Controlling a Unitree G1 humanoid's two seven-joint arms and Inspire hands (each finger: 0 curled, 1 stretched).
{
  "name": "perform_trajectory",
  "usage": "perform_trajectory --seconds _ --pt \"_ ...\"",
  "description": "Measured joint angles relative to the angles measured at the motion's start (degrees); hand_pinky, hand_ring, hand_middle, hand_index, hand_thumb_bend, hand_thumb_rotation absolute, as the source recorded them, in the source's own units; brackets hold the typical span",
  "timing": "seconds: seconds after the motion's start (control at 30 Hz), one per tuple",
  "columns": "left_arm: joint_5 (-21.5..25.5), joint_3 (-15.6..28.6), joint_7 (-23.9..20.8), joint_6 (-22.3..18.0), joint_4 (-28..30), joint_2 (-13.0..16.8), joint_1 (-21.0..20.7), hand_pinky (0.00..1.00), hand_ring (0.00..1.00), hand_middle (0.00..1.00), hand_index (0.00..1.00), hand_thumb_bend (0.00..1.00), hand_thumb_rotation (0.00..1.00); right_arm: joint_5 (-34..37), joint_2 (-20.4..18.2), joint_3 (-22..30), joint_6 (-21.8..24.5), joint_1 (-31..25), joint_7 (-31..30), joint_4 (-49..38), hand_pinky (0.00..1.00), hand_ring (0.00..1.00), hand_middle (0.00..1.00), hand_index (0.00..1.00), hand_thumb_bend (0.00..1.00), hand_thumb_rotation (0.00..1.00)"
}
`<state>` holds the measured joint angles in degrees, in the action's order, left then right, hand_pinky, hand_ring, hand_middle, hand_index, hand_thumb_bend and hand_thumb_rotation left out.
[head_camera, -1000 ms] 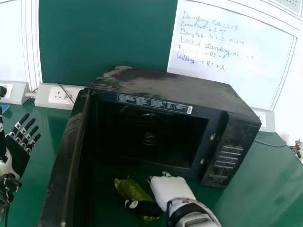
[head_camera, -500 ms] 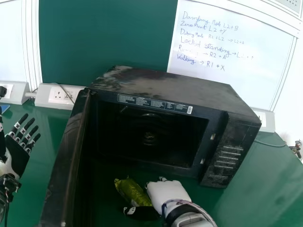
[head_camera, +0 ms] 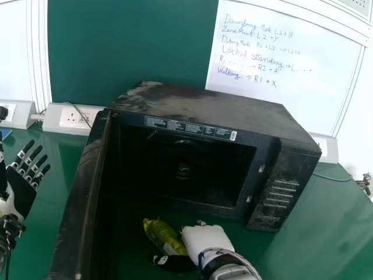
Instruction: Put biscuit inside oven
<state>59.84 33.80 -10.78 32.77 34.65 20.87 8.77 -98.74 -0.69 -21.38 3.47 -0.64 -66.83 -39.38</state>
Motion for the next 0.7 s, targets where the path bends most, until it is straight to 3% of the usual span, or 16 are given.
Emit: perform_trajectory --seconds 0.3,0.43,0.5,0.57,0.7 --pt "0.01 0.41 0.45 0.00 -0.06 0.12 0.12 1.00 1.00 1.00 1.00 0.29 0.26 0.27 0.22 1.45 0.82 0.83 0.18 1.48 0.48 0.57 0.67 0.80 1.00 0.65" --pt "0.02 0.69 0.64 0.00 -0.12 0.39 0.36 1.00 1.00 1.00 1.00 0.31 0.27 0.21 0.09 1.32 1.05 1.25 0.18 2.42 0.52 0.62 0.70 0.81 1.00 0.66" --pt "0.02 0.78 0.64 0.01 -0.15 0.61 0.44 1.00 1.00 1.00 1.00 0.31 0.27 0.25 0.10 1.12 1.11 1.55 0.18 3.59 0.60 0.70 0.76 0.83 1.00 0.68" --pt "0.01 0.79 0.64 0.01 -0.19 0.69 0.44 1.00 1.00 1.00 1.00 0.32 0.27 0.36 0.12 1.07 1.16 1.77 0.18 4.48 0.63 0.72 0.77 0.83 1.00 0.69" --pt "0.05 0.87 0.83 0.01 -1.02 0.87 0.44 1.00 1.00 1.00 1.00 0.34 0.27 0.44 0.10 1.00 2.08 2.18 0.34 6.37 0.58 0.69 0.76 0.85 1.00 0.68"
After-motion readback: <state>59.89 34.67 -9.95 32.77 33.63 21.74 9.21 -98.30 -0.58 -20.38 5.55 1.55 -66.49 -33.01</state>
